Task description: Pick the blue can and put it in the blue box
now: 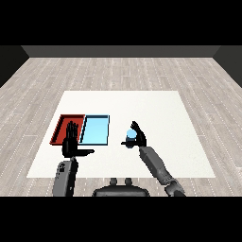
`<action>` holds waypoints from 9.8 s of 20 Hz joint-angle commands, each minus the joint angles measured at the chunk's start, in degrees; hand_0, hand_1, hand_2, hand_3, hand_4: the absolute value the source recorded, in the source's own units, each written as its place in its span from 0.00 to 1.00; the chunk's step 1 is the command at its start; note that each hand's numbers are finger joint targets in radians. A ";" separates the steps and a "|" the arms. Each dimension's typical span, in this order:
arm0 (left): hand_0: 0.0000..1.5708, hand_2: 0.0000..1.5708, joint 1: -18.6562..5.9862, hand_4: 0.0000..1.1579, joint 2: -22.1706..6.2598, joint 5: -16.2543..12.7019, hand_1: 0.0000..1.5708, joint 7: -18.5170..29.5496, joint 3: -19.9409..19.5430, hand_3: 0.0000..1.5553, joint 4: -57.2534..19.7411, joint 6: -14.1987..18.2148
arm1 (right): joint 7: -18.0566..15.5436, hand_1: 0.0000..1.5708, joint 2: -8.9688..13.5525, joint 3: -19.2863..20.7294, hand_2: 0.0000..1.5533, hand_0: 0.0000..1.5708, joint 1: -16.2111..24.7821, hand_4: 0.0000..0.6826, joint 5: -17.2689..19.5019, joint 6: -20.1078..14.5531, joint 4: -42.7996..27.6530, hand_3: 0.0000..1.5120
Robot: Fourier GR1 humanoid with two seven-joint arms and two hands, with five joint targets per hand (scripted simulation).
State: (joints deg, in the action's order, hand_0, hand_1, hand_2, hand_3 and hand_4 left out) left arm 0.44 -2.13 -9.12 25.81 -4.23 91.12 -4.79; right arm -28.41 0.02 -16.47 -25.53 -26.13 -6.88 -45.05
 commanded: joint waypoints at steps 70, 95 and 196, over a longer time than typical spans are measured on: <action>0.00 0.00 -24.53 0.00 2.12 -8.09 0.00 -5.57 26.89 0.00 -30.04 18.24 | 9.51 0.89 -0.02 -3.54 0.93 0.89 -2.91 0.97 15.13 -3.84 -23.64 0.93; 0.20 0.33 -28.96 0.00 0.89 2.08 0.20 -4.81 32.35 0.11 -33.77 28.39 | 8.94 0.93 0.00 -16.44 0.95 0.93 -9.61 0.87 7.52 -11.84 -21.71 0.93; 0.00 0.00 -47.72 0.51 -9.08 8.30 0.00 -26.23 14.89 0.00 -90.97 23.15 | 9.22 0.00 9.43 14.43 0.00 0.00 21.09 0.00 0.89 5.58 -44.77 0.00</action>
State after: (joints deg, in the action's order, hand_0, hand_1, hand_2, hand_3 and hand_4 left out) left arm -48.78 -12.09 -1.64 2.67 10.19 2.82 20.11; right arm -19.20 9.70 -2.21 -5.11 -24.72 -1.90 -89.12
